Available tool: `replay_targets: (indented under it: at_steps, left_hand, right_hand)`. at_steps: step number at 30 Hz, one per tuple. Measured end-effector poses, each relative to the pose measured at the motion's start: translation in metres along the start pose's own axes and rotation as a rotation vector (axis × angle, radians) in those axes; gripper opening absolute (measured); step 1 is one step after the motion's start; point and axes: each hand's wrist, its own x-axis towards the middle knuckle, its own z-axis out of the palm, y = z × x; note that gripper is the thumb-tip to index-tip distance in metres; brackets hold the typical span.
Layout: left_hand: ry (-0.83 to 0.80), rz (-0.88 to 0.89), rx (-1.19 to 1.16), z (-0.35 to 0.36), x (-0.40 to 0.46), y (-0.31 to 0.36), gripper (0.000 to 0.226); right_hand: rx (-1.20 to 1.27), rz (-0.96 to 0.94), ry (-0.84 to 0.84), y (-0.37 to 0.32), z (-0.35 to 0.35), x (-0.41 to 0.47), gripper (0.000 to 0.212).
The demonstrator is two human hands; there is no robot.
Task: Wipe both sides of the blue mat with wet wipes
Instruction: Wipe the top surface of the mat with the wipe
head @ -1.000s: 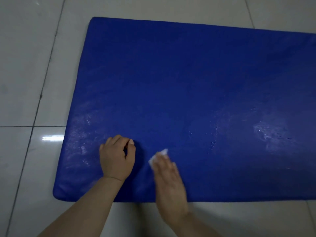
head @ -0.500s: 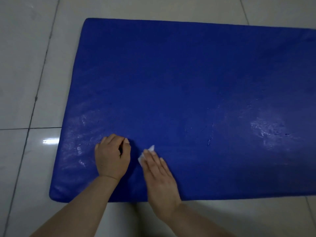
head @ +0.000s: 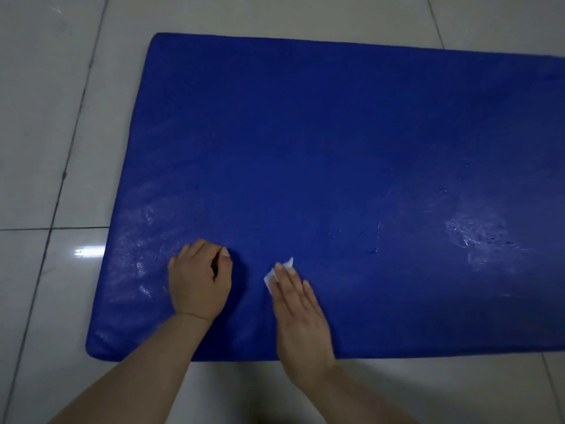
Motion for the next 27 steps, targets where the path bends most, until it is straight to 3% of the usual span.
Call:
replay_targets:
  at_steps: [2,5,7,14,16,20,22,27]
  left_hand:
    - [-0.002,-0.006,-0.001,0.0,0.0,0.0,0.035]
    - [0.01,-0.005,0.014,0.001,0.001,0.001,0.035]
    - [0.019,0.0,0.03,0.001,0.001,0.0,0.034]
    - [0.015,0.002,0.02,0.0,0.001,0.002,0.034]
    - [0.014,-0.003,0.016,0.001,0.001,0.002,0.035]
    - [0.007,-0.01,0.039,0.002,0.001,0.002,0.035]
    - [0.007,-0.009,0.053,0.003,0.002,0.002,0.035]
    - [0.023,0.013,0.035,0.002,0.001,0.002,0.035]
  right_hand:
    - [-0.023,0.065,0.016,0.029,-0.009,0.017,0.06]
    - [-0.045,0.468,0.057,0.091,-0.032,0.031,0.063]
    - [-0.018,0.55,0.049,0.104,-0.036,0.04,0.067]
    - [0.05,0.014,0.019,0.029,-0.008,0.058,0.075]
    - [0.016,0.004,0.063,0.051,-0.014,0.061,0.067]
    - [-0.081,0.371,0.06,0.115,-0.03,0.07,0.065]
    - [-0.053,0.422,0.073,0.106,-0.028,0.08,0.068]
    - [0.03,-0.029,0.061,0.032,-0.004,0.085,0.075]
